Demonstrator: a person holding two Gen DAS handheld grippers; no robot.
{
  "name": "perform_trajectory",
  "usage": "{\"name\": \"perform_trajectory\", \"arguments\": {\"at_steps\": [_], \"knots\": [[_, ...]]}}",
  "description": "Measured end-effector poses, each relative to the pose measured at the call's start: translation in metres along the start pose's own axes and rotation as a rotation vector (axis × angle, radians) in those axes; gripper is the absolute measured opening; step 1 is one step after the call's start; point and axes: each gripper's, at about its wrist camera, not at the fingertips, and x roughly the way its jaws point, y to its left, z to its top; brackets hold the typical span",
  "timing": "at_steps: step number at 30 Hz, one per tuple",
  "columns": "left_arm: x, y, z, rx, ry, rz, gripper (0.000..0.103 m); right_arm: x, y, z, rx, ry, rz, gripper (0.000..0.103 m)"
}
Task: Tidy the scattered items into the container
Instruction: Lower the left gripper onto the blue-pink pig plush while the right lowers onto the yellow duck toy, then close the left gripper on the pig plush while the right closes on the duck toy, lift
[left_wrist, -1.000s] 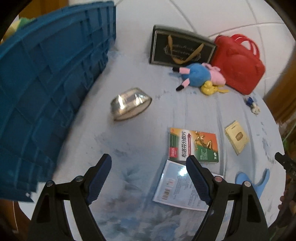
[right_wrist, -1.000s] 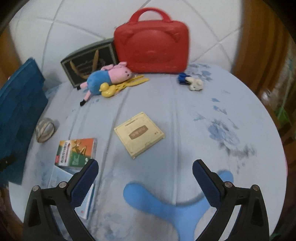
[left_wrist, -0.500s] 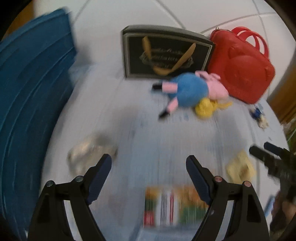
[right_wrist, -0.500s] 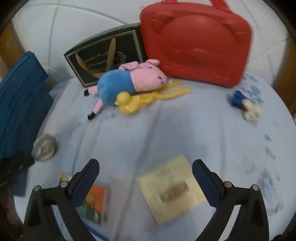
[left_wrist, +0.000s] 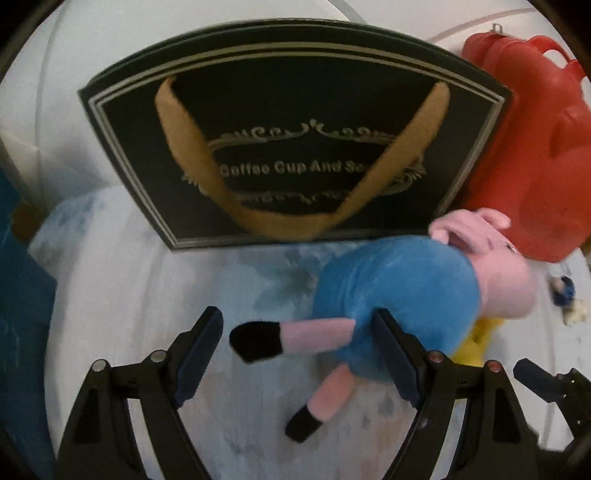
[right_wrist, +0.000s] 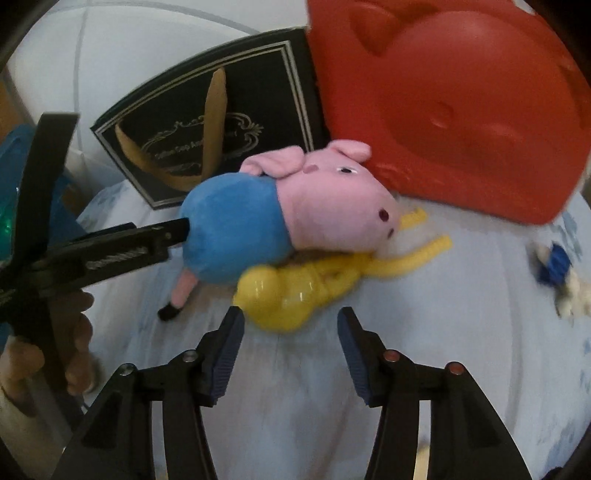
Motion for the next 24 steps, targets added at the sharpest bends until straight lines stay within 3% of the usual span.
{"name": "perform_trajectory", "arguments": {"at_steps": [1, 3, 5, 6, 8, 10, 14, 18, 20, 22, 24], "knots": [[0.001, 0.000, 0.001, 0.000, 0.002, -0.011, 0.083, 0.007, 0.002, 0.004, -0.008, 0.000, -0.001, 0.069], [0.002, -0.002, 0.000, 0.028, 0.025, -0.042, 0.083, 0.025, 0.006, 0.009, -0.019, 0.028, 0.012, 0.076], [0.000, -0.005, -0.004, 0.060, 0.032, -0.047, 0.082, 0.021, -0.010, 0.003, 0.003, 0.035, -0.004, 0.076], [-0.003, -0.007, -0.007, 0.076, 0.031, -0.056, 0.074, 0.019, -0.018, -0.001, 0.014, 0.039, -0.012, 0.073], [-0.009, -0.012, -0.013, 0.097, 0.043, -0.097, 0.058, 0.015, -0.034, -0.007, 0.037, 0.046, -0.027, 0.053], [-0.016, -0.021, -0.021, 0.130, 0.059, -0.119, 0.043, 0.012, -0.049, -0.013, 0.059, 0.053, -0.043, 0.051], [-0.029, -0.049, -0.037, 0.232, 0.107, -0.155, 0.042, 0.004, -0.081, -0.026, 0.103, 0.067, -0.074, 0.046], [-0.048, -0.070, -0.034, 0.263, 0.093, -0.182, 0.042, -0.003, -0.112, -0.038, 0.148, 0.082, -0.105, 0.043], [-0.055, -0.077, -0.028, 0.268, 0.075, -0.189, 0.049, -0.007, -0.128, -0.044, 0.170, 0.089, -0.121, 0.042], [-0.055, -0.085, -0.017, 0.286, 0.023, -0.122, 0.085, -0.012, -0.141, -0.050, 0.194, 0.090, -0.122, 0.042], [-0.045, -0.093, -0.005, 0.309, -0.013, -0.068, 0.089, -0.017, -0.146, -0.052, 0.202, 0.085, -0.111, 0.042]]}}
